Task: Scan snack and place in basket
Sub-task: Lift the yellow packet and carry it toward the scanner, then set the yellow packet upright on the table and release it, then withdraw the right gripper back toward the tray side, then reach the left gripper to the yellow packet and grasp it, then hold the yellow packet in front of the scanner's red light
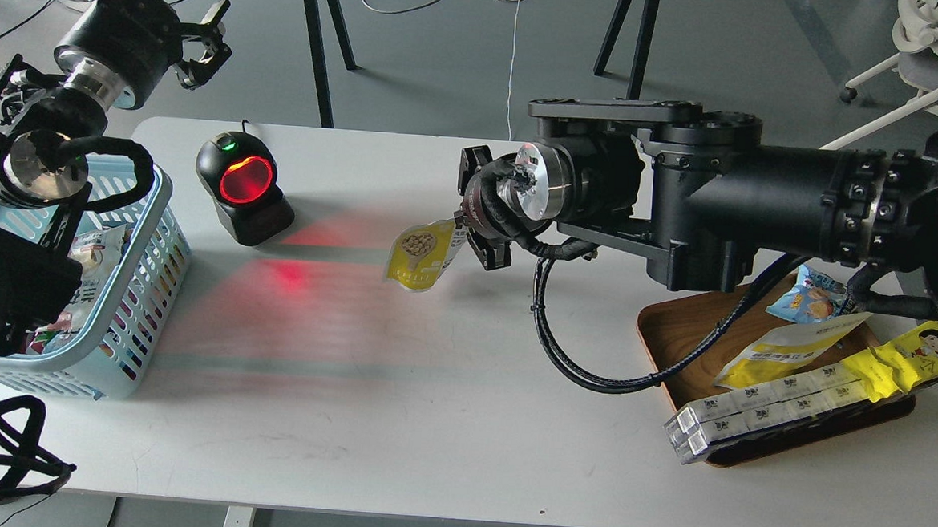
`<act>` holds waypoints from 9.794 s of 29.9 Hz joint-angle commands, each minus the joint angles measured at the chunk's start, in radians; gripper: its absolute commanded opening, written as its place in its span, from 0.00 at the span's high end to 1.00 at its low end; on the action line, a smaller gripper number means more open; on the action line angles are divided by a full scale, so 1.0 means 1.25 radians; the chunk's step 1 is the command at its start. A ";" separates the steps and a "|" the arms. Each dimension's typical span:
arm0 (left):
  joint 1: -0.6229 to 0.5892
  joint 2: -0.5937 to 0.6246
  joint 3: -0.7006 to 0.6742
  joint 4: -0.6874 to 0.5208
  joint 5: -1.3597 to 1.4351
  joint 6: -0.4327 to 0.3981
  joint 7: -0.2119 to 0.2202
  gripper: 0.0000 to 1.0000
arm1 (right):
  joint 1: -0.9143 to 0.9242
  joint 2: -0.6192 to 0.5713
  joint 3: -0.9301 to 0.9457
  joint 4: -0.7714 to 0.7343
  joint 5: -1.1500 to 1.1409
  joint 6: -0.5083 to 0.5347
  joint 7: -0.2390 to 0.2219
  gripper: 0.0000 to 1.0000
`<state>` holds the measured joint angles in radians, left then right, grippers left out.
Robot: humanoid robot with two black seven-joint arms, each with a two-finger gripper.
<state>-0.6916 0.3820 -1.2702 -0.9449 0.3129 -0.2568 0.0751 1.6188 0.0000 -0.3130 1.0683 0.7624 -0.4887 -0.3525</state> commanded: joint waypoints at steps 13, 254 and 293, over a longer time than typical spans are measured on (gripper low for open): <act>0.001 0.001 0.000 0.000 0.001 0.001 0.000 0.00 | -0.010 0.000 -0.001 0.001 -0.049 0.000 0.001 0.48; -0.186 0.342 0.615 -0.464 1.495 -0.185 -0.201 0.99 | -0.728 -0.627 0.790 -0.107 -0.128 0.782 0.216 0.02; -0.147 0.367 0.601 -0.556 1.495 -0.185 -0.172 0.99 | -0.723 -0.632 0.789 -0.107 -0.129 0.782 0.215 0.02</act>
<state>-0.8730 0.8392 -0.5124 -1.6713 2.1817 -0.4887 -0.1532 0.7149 -0.7899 0.6728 0.9342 0.6013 0.4887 -0.0844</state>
